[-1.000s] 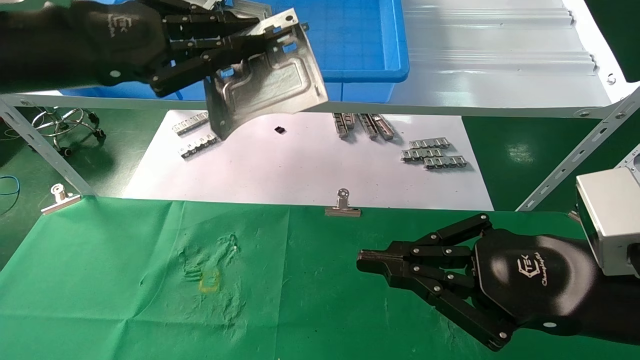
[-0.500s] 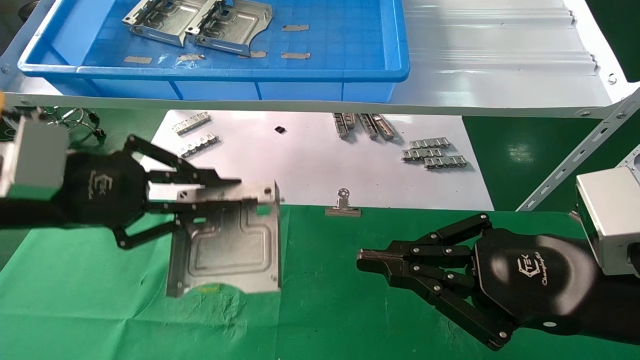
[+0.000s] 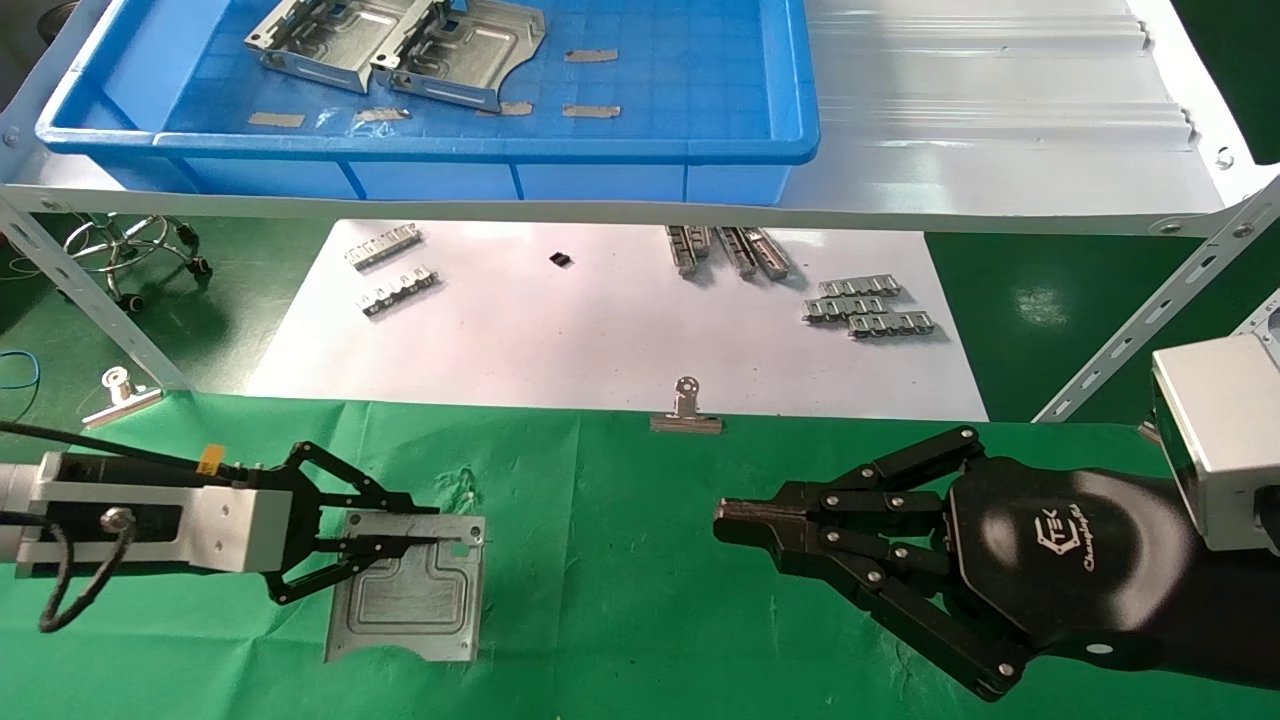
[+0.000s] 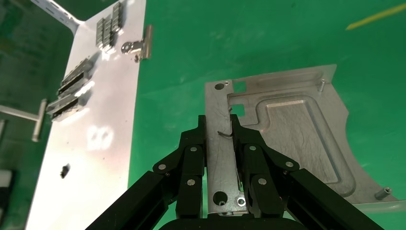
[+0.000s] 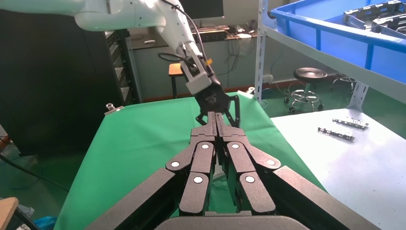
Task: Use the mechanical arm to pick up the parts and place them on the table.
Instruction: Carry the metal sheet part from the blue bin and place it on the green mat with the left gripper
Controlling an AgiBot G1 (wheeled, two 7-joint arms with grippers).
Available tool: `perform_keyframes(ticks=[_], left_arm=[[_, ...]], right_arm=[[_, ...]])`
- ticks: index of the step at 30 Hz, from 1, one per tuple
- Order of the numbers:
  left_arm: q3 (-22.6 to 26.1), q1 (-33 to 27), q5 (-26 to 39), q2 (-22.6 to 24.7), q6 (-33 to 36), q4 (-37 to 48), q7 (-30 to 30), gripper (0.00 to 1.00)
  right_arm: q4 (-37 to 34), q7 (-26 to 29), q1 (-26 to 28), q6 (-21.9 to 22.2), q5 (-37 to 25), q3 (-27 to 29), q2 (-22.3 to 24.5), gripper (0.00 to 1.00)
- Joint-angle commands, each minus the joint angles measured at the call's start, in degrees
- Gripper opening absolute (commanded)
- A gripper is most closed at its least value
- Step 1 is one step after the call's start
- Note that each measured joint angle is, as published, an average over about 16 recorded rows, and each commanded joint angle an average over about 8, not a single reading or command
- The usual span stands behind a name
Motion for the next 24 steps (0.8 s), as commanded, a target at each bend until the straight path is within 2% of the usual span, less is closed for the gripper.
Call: perform_keyframes(ticks=[1,8,10,11,17,18,19,24], left_arm=[[0.13,0.96,0.51,0.8,-1.41,1.04,1.89,0.0],[0.33,1.84,1.25,3.0,-3.9,4.26,4.23,0.0],[0.43,1.86,1.46,3.41,-4.07,5.1,4.74,0.05],[0.49,1.84,1.59,3.58,-4.14,5.48,5.06,0.13],[0.62,1.71,2.06,4.18,-4.01,7.21,7.32,0.88],[0.61,1.71,2.08,4.25,-3.96,7.44,7.72,0.96],[0.59,1.72,2.07,4.31,-3.91,7.66,8.08,1.0],[0.46,1.76,2.01,4.58,-3.79,8.73,9.8,1.0]], right_arm=[[0.0,0.0,0.0,0.0,0.0,0.0,0.0,0.0],[0.0,0.0,0.0,0.0,0.0,0.0,0.0,0.0],[0.0,0.0,0.0,0.0,0.0,0.0,0.0,0.0],[0.0,0.0,0.0,0.0,0.0,0.0,0.0,0.0],[0.0,0.0,0.0,0.0,0.0,0.0,0.0,0.0],[0.0,0.0,0.0,0.0,0.0,0.0,0.0,0.0],[0.0,0.0,0.0,0.0,0.0,0.0,0.0,0.0],[0.0,0.0,0.0,0.0,0.0,0.0,0.0,0.0]])
